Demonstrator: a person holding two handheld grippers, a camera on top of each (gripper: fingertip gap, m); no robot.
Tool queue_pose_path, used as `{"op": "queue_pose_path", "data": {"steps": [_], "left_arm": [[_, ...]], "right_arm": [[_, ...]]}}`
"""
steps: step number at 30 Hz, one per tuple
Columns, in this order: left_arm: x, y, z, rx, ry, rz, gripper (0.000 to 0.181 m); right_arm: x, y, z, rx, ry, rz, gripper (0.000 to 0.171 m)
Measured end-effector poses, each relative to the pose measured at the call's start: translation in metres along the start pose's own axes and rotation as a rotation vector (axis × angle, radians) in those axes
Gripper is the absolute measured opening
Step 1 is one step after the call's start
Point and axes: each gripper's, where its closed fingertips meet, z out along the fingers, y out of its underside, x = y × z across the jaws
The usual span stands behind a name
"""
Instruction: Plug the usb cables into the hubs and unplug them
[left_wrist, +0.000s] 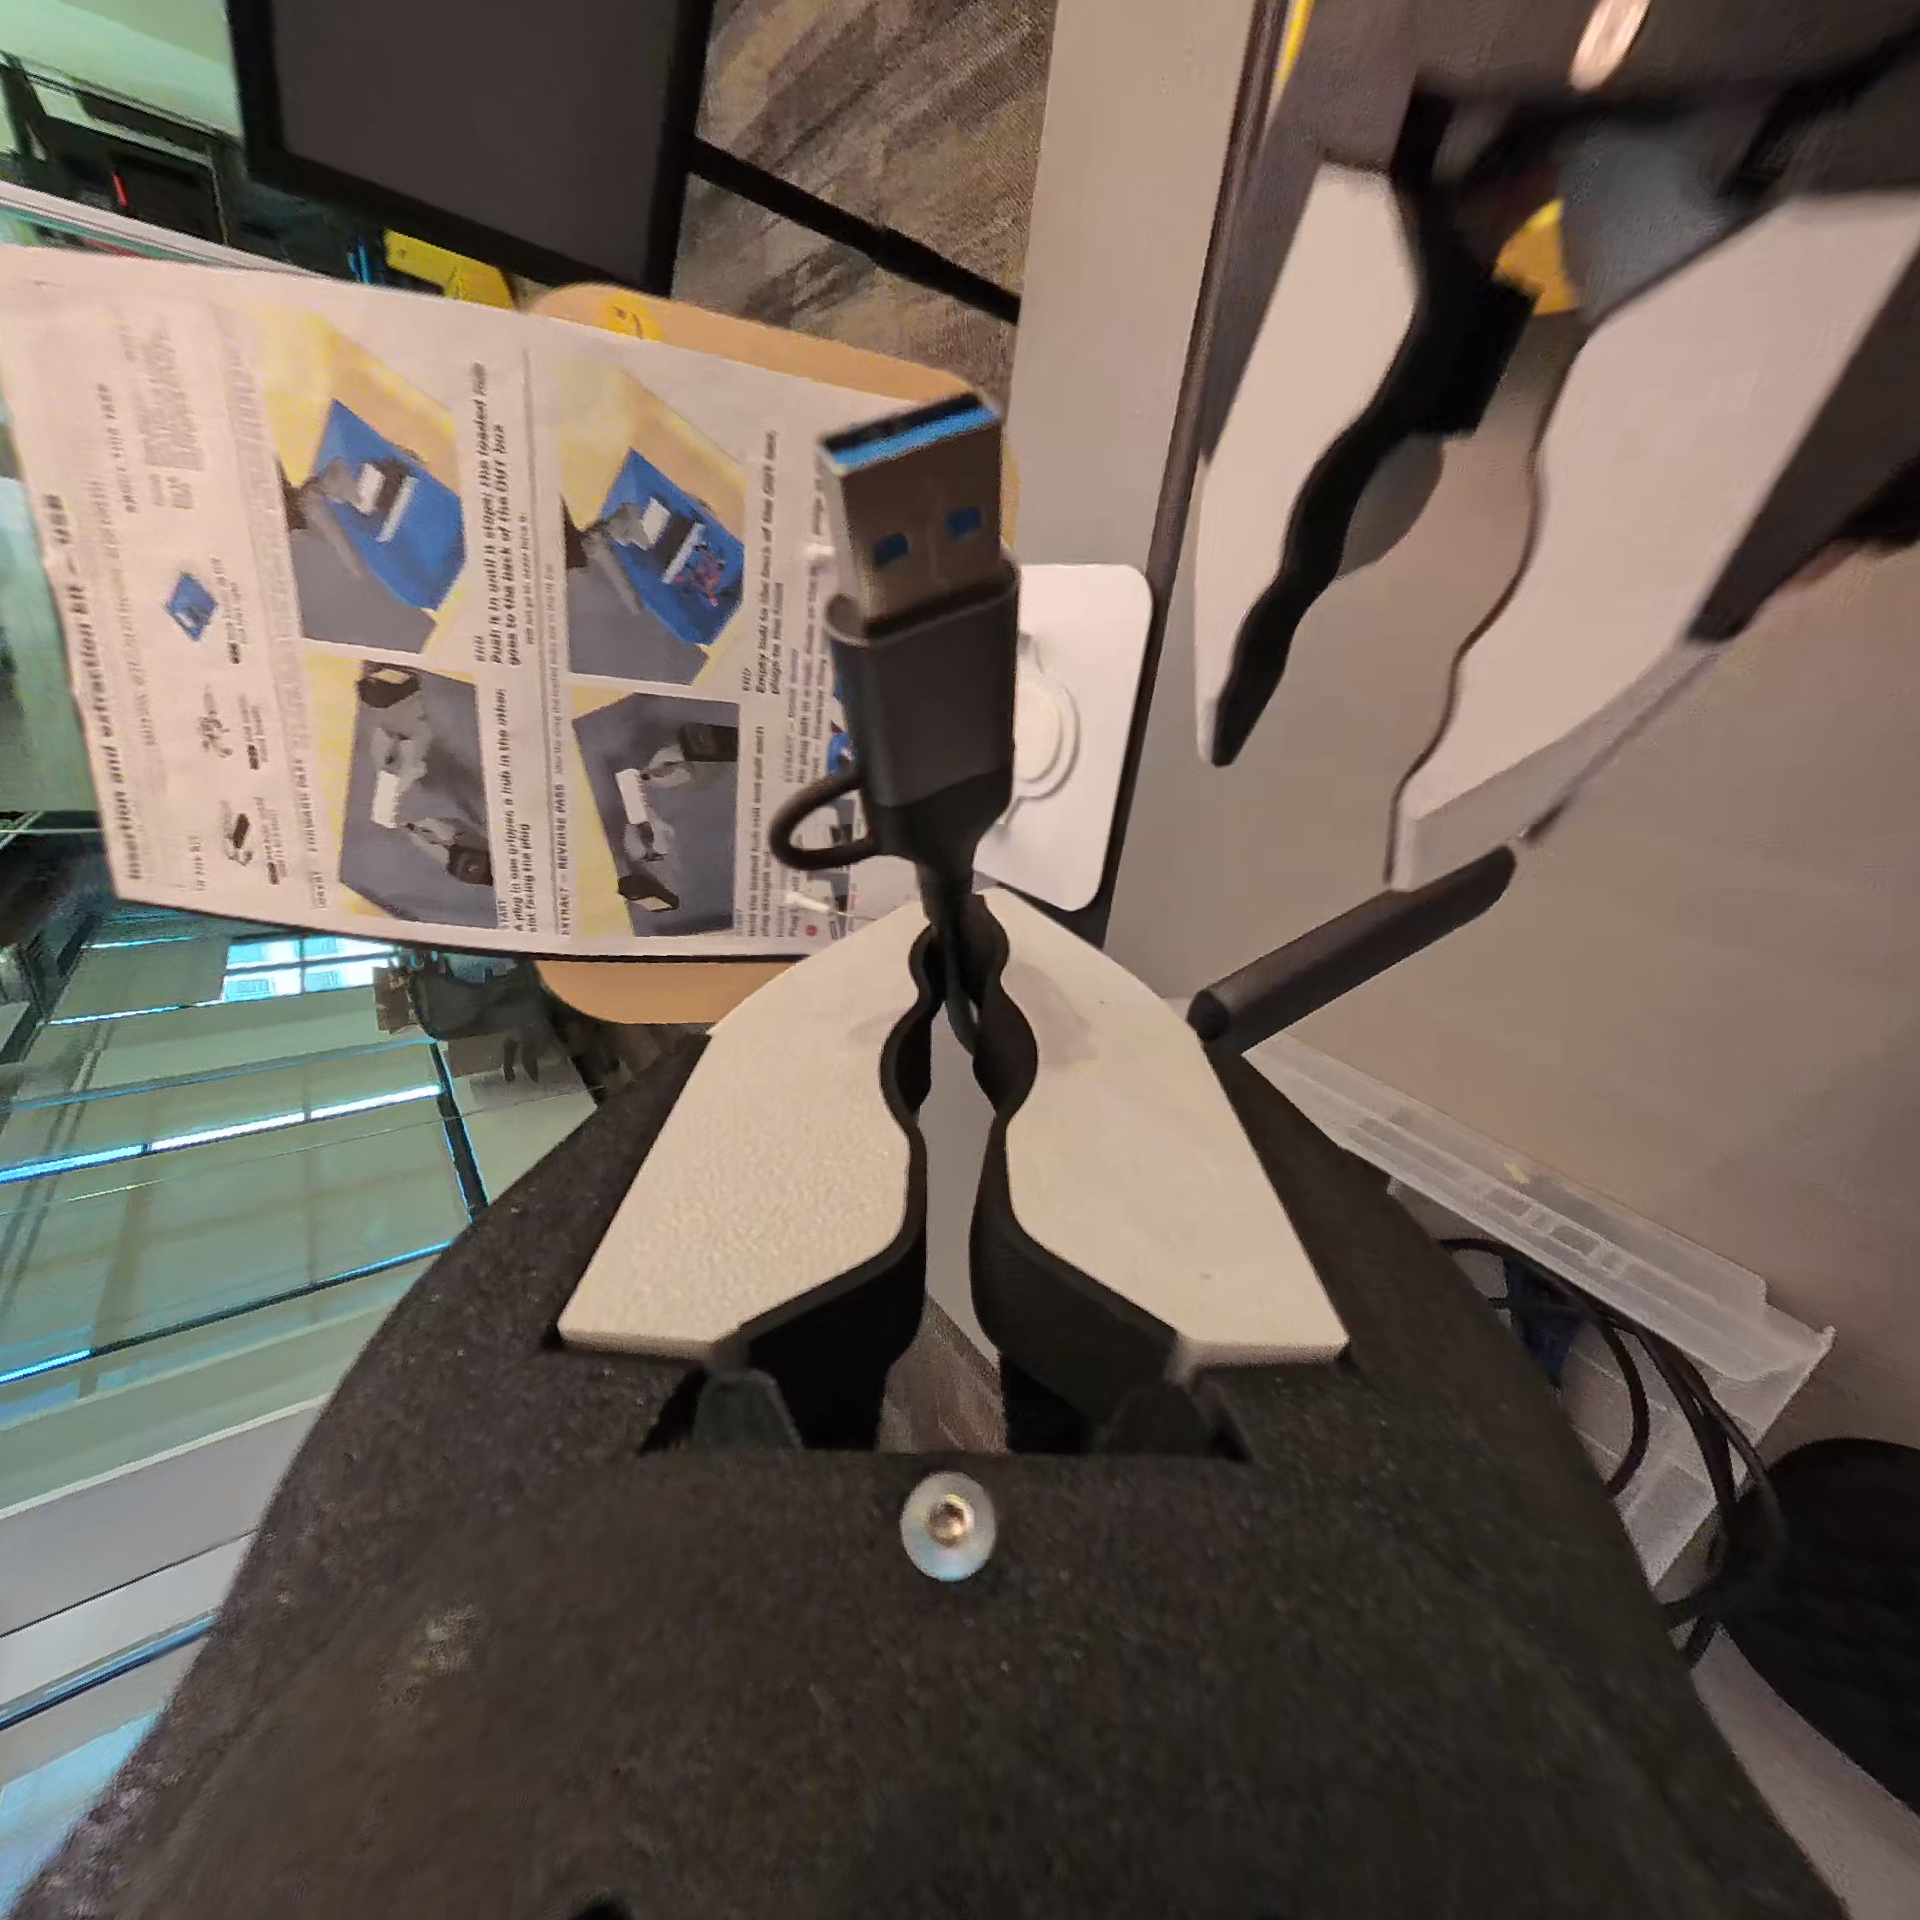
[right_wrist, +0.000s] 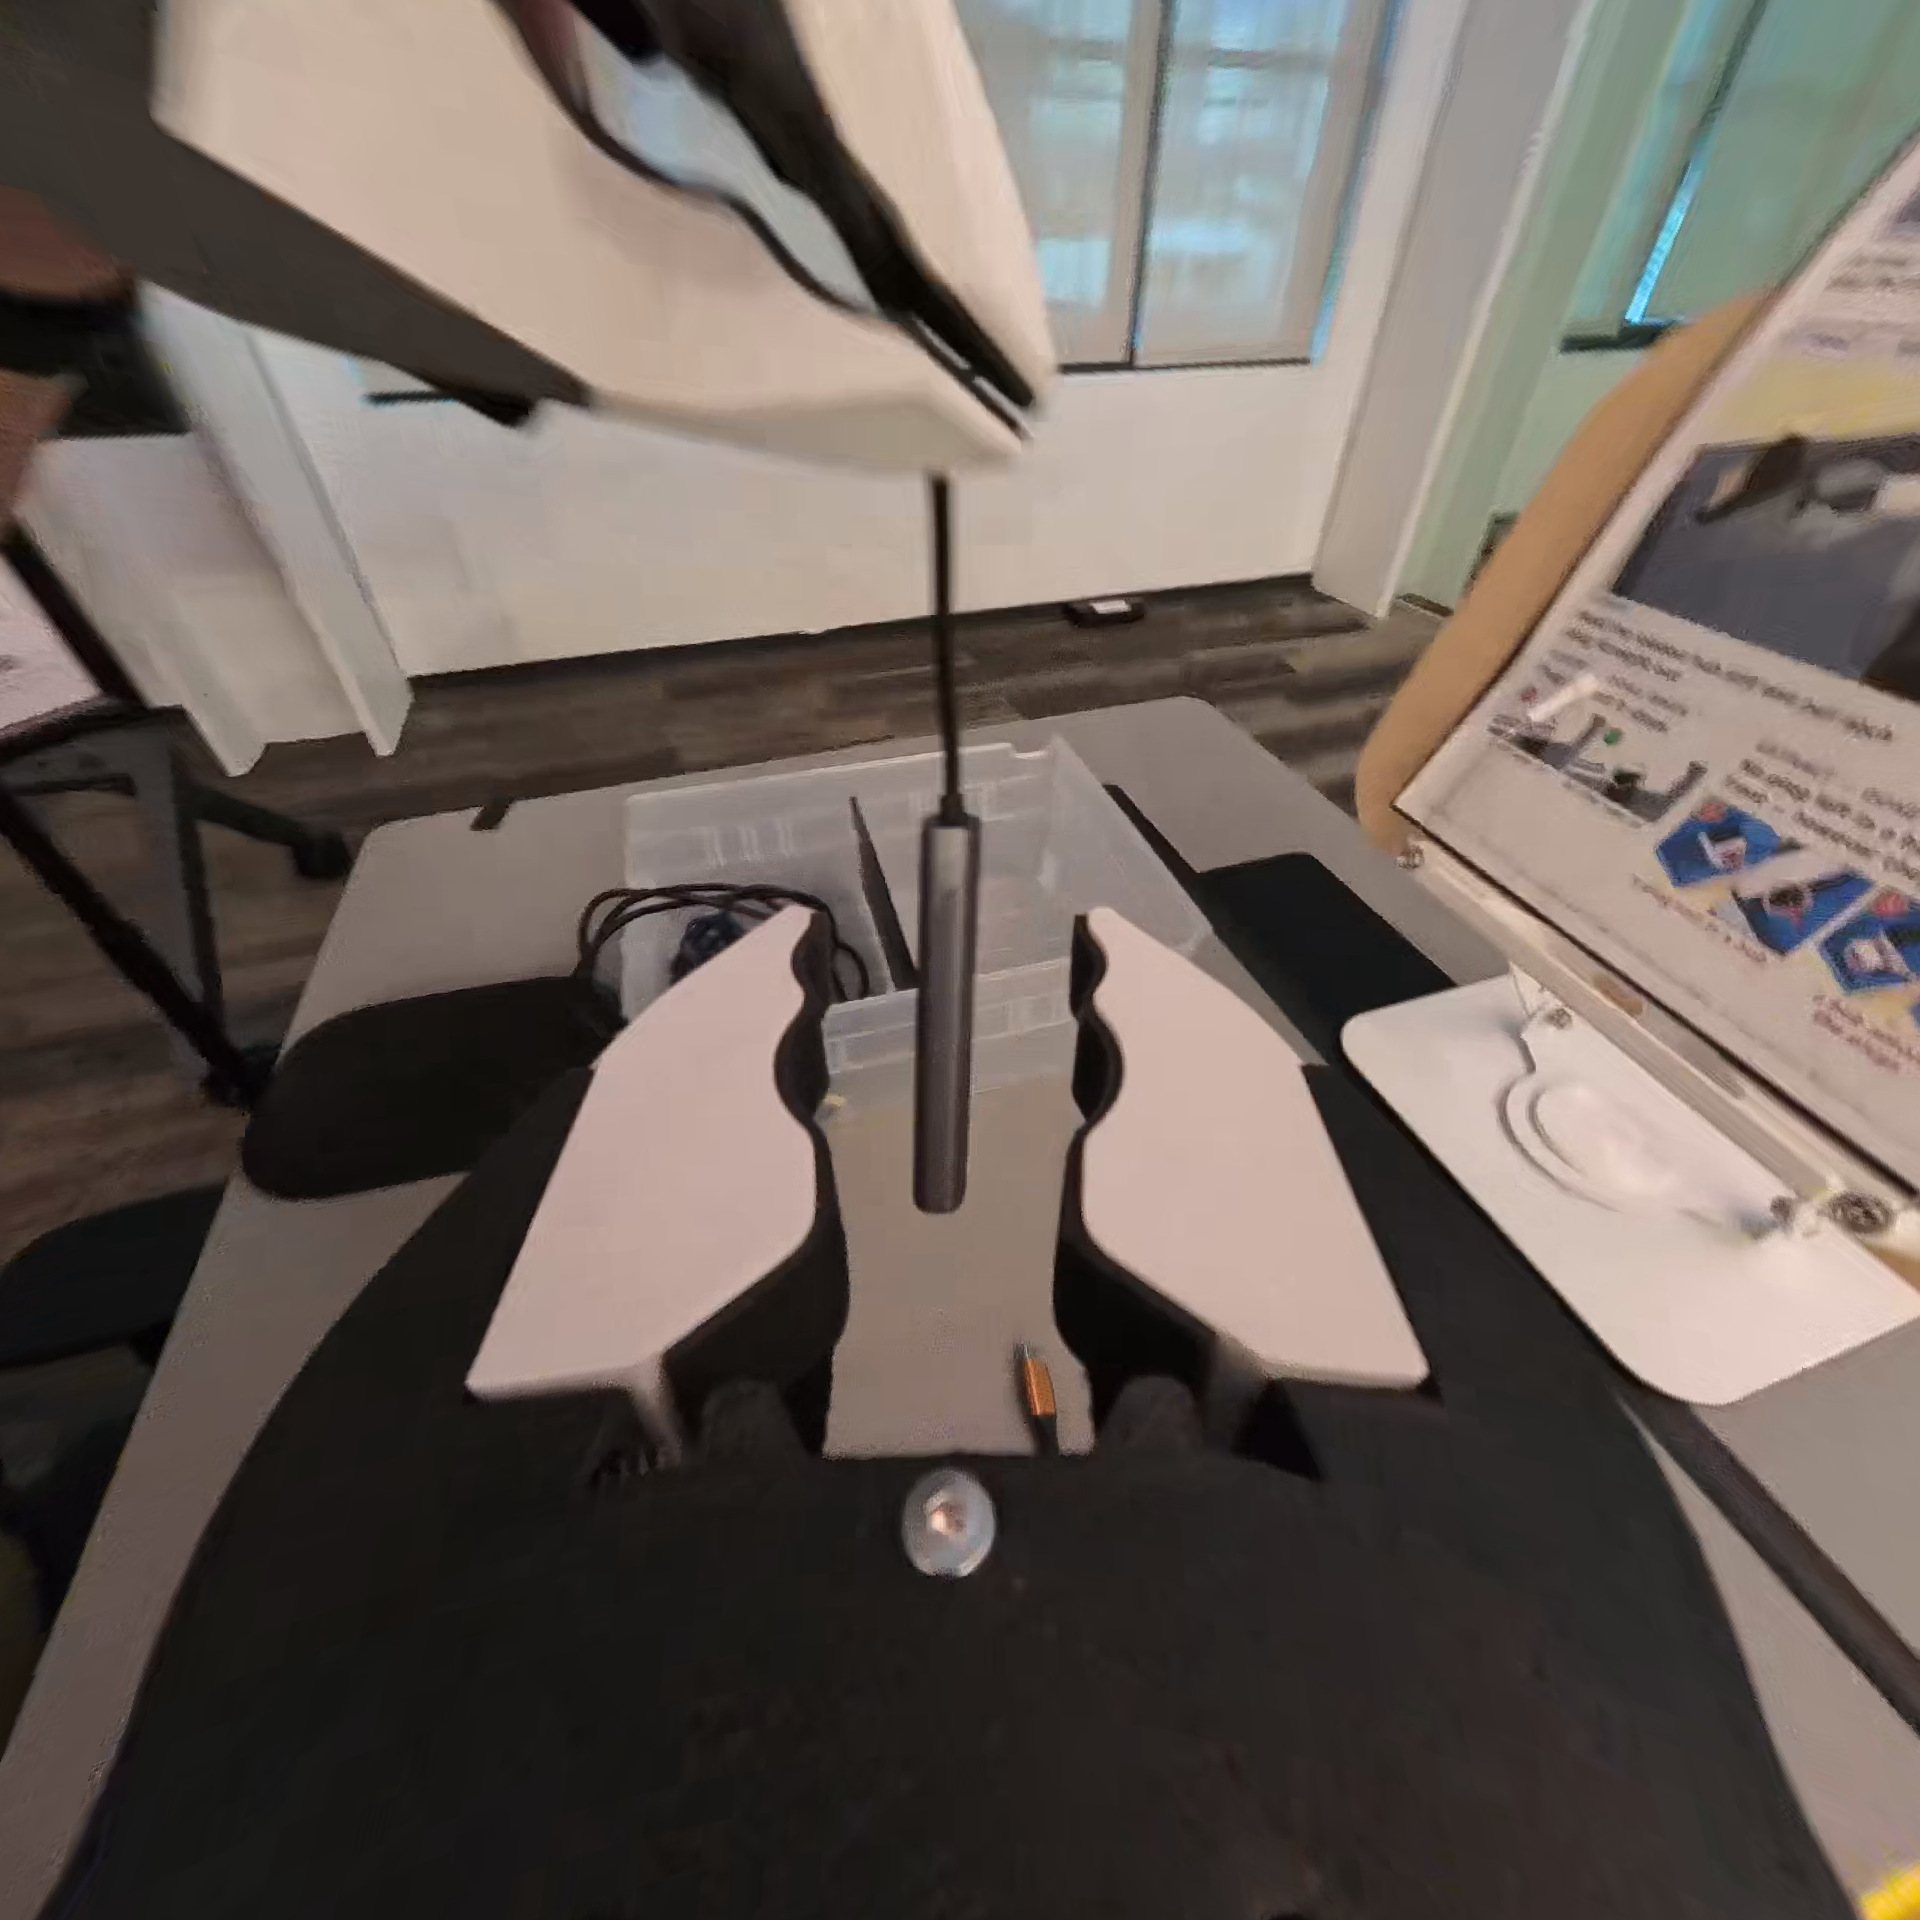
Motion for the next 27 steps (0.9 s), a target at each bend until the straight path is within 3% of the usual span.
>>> {"op": "queue_pose_path", "data": {"steps": [3,7,8,9,10,13,14,16,20,24,27], "left_arm": [[-0.006,-0.012,-0.015,0.044,0.013,-0.006,0.002],[-0.005,-0.027,-0.027,0.089,0.038,-0.003,0.002],[-0.005,-0.030,-0.028,0.091,0.041,0.001,0.002],[-0.003,-0.031,-0.028,0.090,0.049,0.007,0.002],[0.000,-0.031,-0.027,0.087,0.061,0.011,0.002],[0.006,-0.032,-0.020,0.085,0.063,0.003,0.002],[0.005,-0.031,-0.018,0.090,0.047,-0.006,0.005],[0.000,-0.032,-0.016,0.116,0.016,-0.050,0.030],[-0.008,-0.021,-0.021,0.216,-0.057,-0.168,0.043],[0.021,0.007,-0.014,0.289,-0.048,-0.326,0.043],[0.073,0.020,0.004,0.352,0.094,-0.499,0.044]], "right_arm": [[-0.002,-0.003,0.017,0.096,-0.024,0.028,0.045],[-0.016,0.021,0.036,-0.017,-0.121,0.044,0.048],[-0.021,0.026,0.038,-0.053,-0.148,0.049,0.044],[-0.027,0.031,0.038,-0.091,-0.180,0.058,0.026],[-0.030,0.035,0.038,-0.125,-0.197,0.078,0.019],[-0.023,0.035,0.040,-0.121,-0.158,0.156,0.018],[-0.019,0.033,0.040,-0.100,-0.155,0.207,0.018],[-0.012,0.032,0.039,-0.052,-0.176,0.349,0.018],[0.008,0.032,0.034,0.038,-0.233,0.597,0.018],[0.014,0.025,0.025,0.112,-0.337,0.726,0.017],[0.001,0.010,0.017,0.152,-0.450,0.732,0.017]]}}
